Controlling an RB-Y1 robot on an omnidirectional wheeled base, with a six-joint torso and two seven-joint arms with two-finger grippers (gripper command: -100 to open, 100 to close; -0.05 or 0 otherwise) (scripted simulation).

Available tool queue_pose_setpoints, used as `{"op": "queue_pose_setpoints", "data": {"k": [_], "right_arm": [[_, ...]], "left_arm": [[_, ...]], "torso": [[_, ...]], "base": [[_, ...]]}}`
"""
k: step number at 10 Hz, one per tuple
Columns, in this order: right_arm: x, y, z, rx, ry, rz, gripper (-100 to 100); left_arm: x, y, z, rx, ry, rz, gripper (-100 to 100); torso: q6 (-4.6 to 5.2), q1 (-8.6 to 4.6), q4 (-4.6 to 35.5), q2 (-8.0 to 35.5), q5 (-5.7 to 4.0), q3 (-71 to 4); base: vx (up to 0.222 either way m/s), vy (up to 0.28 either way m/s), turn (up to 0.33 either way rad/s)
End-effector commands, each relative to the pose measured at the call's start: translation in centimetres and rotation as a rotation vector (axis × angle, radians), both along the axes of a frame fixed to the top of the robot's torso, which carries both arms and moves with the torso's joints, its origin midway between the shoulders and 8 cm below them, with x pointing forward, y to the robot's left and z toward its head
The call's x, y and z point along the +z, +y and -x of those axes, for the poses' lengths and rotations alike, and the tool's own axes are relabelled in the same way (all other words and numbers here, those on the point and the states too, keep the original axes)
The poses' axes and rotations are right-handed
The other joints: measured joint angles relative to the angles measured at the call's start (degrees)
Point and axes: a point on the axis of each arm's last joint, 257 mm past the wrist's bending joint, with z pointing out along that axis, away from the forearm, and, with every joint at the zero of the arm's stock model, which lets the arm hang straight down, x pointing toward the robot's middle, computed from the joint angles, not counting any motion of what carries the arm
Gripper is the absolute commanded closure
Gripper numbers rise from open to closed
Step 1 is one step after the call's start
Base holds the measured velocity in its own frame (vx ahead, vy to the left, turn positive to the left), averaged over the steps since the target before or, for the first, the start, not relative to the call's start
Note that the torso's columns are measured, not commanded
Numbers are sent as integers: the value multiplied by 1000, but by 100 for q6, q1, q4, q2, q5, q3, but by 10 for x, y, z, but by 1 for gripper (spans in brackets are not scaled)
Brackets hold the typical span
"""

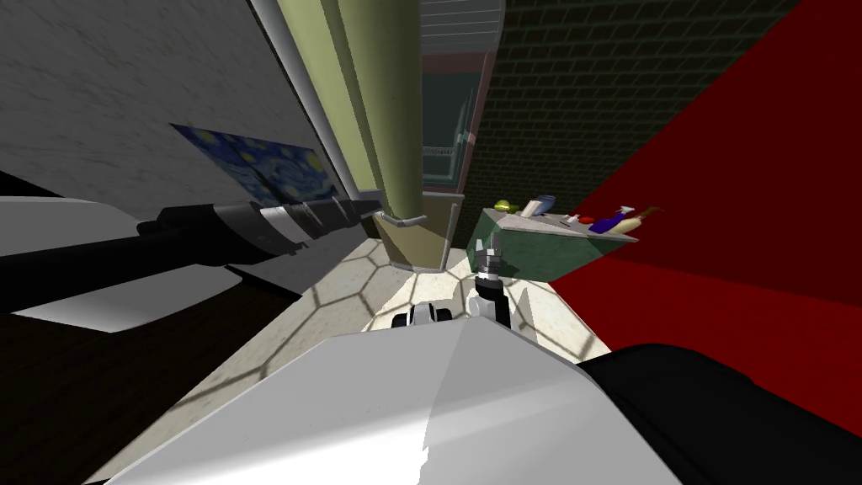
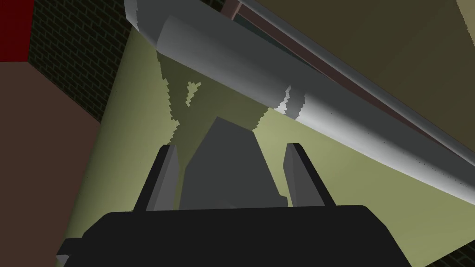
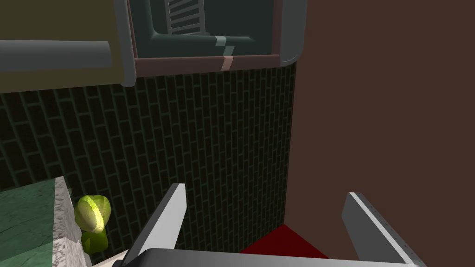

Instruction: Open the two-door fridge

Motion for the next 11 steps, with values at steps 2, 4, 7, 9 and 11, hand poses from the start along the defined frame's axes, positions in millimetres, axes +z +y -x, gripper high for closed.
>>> {"op": "queue_pose_setpoints", "data": {"k": [2, 4, 7, 9, 11], "right_arm": [[0, 0, 0, 0, 0, 0, 0], [0, 0, 0, 0, 0, 0, 0], [0, 0, 0, 0, 0, 0, 0], [0, 0, 0, 0, 0, 0, 0], [0, 0, 0, 0, 0, 0, 0]], "left_arm": [[3, -7, 8, -27, -2, 2, 100], [1, -18, 16, -89, -4, -12, 100], [1, -31, 28, -168, -10, -20, 100], [4, -38, 37, -211, -18, -10, 100], [2, -46, 44, -265, -18, -23, 100]], "torso": [[-1, 7, 9, 25, 3, 21], [-10, -13, -20, -20, 3, 4], [-1, 19, -26, -43, 13, -23], [16, -10, -30, -50, 9, -34], [0, 11, -30, -54, 10, -31]], "base": [[-62, 200, -32], [64, 156, 290], [45, 122, 149], [19, 26, -12], [73, 101, 284]]}}
